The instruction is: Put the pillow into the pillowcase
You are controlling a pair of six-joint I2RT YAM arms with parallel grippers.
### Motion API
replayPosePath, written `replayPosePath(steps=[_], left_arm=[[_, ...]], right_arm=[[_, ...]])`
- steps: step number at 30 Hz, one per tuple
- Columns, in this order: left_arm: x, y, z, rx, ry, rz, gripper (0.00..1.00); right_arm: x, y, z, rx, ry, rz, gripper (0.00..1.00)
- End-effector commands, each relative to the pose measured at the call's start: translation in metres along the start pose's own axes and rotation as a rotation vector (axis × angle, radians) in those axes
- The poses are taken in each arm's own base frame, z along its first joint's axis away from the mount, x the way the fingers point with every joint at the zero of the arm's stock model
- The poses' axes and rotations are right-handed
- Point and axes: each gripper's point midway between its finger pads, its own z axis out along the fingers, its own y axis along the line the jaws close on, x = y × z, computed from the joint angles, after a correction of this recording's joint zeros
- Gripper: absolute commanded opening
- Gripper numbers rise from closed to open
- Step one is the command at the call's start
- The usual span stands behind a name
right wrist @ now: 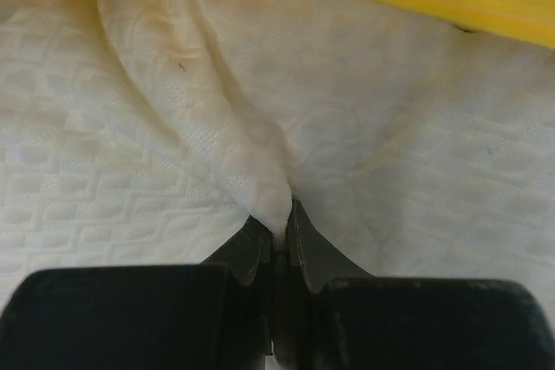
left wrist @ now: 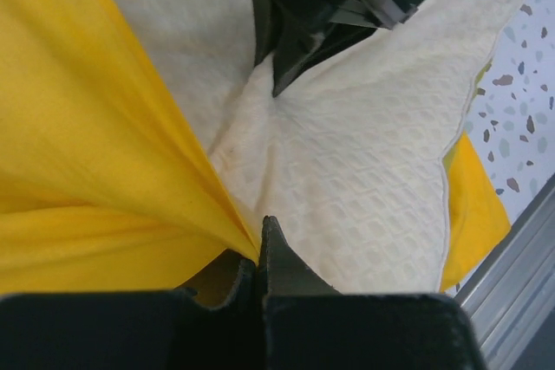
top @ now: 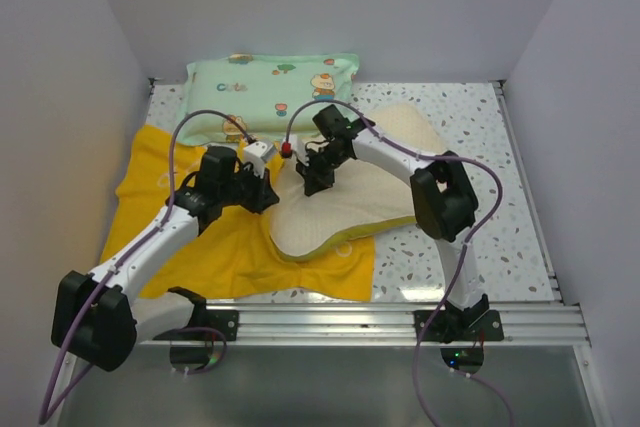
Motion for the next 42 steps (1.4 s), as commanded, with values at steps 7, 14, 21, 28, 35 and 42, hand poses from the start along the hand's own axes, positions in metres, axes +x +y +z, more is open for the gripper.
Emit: replayPosePath(steps=[7, 14, 21, 28, 35, 42], left_arm=[[0.001, -0.056, -0.034, 0.311, 0.055, 0.198, 0.00], [0.001, -0.087, -0.053, 0.524, 0.036, 0.314, 0.00], [-0.052, -0.083, -0.027, 0.450, -0.134, 0.088, 0.02], [-0.041, -0.025, 0.001, 0.198, -0.065, 0.064, 0.56], [-0.092, 0.010, -0.023, 0.021, -0.201, 0.136, 0.82], [-0.106, 0.043, 0.010, -0.128, -0.097, 0.174, 0.77]], right_arm=[[-0.021, -0.085, -0.004, 0.423, -0.081, 0.343, 0.00], [-0.028, -0.100, -0.018, 0.528, -0.122, 0.517, 0.00], [-0.045, -0.050, -0.017, 0.381, -0.262, 0.642, 0.00], [-0.072, 0.042, -0.037, 0.043, -0.394, 0.567, 0.00], [-0.048, 0.100, -0.040, -0.140, -0.330, 0.611, 0.49], [-0.028, 0.035, -0.113, 0.132, -0.303, 0.582, 0.68]])
